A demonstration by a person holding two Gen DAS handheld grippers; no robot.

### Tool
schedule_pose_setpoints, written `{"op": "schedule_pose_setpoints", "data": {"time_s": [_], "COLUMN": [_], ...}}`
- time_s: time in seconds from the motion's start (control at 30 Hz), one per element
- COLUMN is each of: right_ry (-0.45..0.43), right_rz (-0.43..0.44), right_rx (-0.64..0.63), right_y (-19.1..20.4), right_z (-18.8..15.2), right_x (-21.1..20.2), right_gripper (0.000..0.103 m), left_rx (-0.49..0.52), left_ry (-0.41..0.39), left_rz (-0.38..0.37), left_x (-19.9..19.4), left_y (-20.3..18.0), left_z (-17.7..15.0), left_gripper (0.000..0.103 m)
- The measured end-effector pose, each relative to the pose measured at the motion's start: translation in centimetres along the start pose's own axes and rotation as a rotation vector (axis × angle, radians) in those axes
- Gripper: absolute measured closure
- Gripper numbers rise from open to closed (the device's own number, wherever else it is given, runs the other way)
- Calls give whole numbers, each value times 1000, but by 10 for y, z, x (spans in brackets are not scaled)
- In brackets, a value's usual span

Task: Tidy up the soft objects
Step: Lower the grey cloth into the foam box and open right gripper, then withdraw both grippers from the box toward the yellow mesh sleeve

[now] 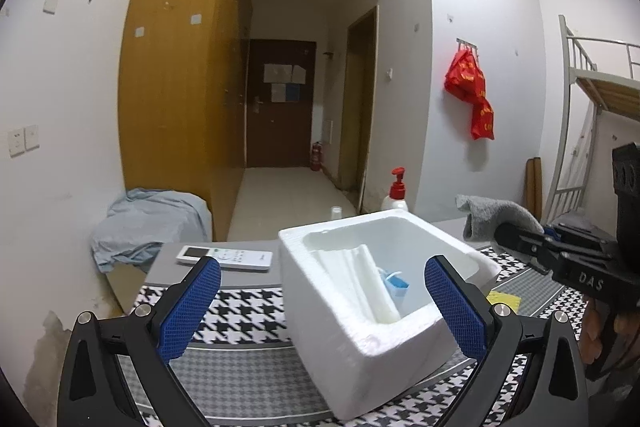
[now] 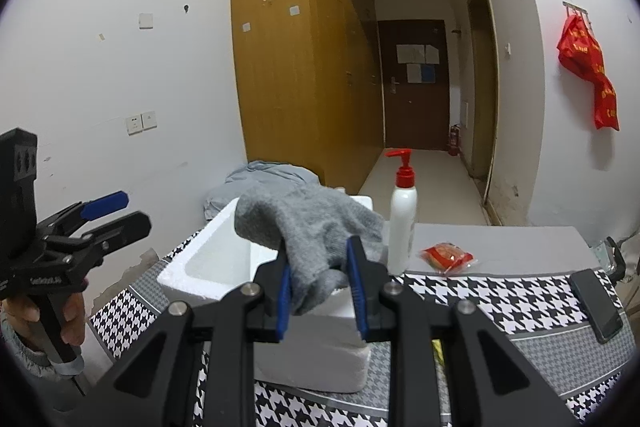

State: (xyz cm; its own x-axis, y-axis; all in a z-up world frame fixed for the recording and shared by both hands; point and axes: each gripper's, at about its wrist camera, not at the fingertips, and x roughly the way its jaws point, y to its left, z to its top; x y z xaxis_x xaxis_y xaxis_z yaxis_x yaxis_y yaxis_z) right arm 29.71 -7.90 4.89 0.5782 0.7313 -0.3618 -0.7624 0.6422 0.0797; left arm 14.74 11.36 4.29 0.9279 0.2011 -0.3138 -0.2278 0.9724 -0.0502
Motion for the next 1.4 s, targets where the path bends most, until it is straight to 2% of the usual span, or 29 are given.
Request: {"op": "schedule_pose_setpoints", "data": {"time_s": [0.5, 0.73, 1.07, 1.1, 1.17, 1.2, 1.23, 1.4], "right_ry": [28, 47, 113, 118, 122, 118, 111, 93], "right_rz": [59, 26, -29, -28, -23, -23, -23, -26], "right_rx": [-28, -33, -14, -11, -10, -11, -13, 2], "right_y": [23, 28, 30, 30, 31, 32, 32, 28], "right_z": [10, 15, 16, 15, 14, 13, 12, 9], "right_x": [29, 45, 69, 70, 71, 69, 67, 56], "right_gripper": [74, 74, 73, 71, 56, 38, 27, 24], "left_rx": [-5, 15, -9, -10, -4, -1, 2, -10], "left_ry": [-7, 6, -3, -1, 4, 9, 15, 30], "left_rz": [40, 9, -28, -35, -41, -41, -42, -50], "left_x": [-27, -24, -13, -11, -9, -7, -6, -5], "left_y": [21, 27, 40, 40, 38, 37, 35, 30], "left_z": [-14, -17, -13, -14, -15, -15, -16, -18], "left_gripper": [1, 1, 1, 1, 1, 1, 1, 1]}}
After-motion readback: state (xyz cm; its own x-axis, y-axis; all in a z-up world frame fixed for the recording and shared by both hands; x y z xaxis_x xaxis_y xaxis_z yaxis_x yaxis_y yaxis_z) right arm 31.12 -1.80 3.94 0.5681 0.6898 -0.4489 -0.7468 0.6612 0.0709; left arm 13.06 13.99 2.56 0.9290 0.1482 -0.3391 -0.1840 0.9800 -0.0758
